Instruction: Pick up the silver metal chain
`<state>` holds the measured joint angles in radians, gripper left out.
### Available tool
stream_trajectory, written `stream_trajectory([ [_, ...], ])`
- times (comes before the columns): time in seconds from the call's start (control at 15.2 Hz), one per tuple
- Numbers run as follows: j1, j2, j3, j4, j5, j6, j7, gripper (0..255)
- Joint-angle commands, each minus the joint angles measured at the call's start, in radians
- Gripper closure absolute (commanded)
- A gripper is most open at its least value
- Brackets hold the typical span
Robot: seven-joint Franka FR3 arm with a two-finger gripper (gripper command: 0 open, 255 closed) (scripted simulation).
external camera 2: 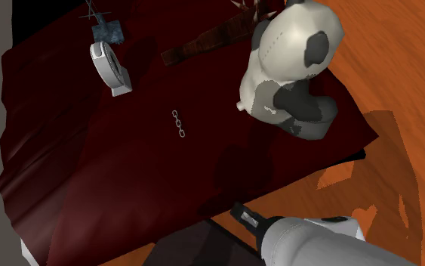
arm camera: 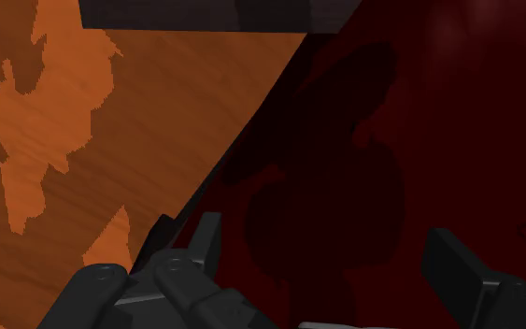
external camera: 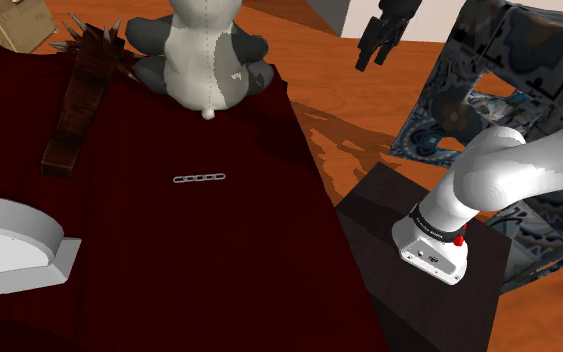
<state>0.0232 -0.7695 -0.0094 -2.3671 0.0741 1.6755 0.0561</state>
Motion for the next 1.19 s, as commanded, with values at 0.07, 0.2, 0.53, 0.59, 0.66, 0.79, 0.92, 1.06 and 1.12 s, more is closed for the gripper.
stream_trajectory([
  [0.07,0.009,0.02,0.017,-0.001,0.009,0.02,0.013,0],
  [0.2,0.025,0.063,0.052,0.001,0.025,0.059,0.037,0],
  [0.53,0.061,0.186,0.137,0.026,0.055,0.154,0.099,0],
  [0.59,0.068,0.213,0.154,0.034,0.058,0.172,0.112,0],
  [0.66,0.074,0.24,0.17,0.044,0.061,0.189,0.125,0],
  [0.79,0.085,0.298,0.203,0.066,0.064,0.223,0.151,0],
  [0.92,0.095,0.358,0.236,0.092,0.062,0.255,0.178,0],
  [1.06,0.104,0.42,0.267,0.122,0.056,0.285,0.206,0],
  [1.12,0.108,0.452,0.283,0.139,0.051,0.299,0.221,0],
])
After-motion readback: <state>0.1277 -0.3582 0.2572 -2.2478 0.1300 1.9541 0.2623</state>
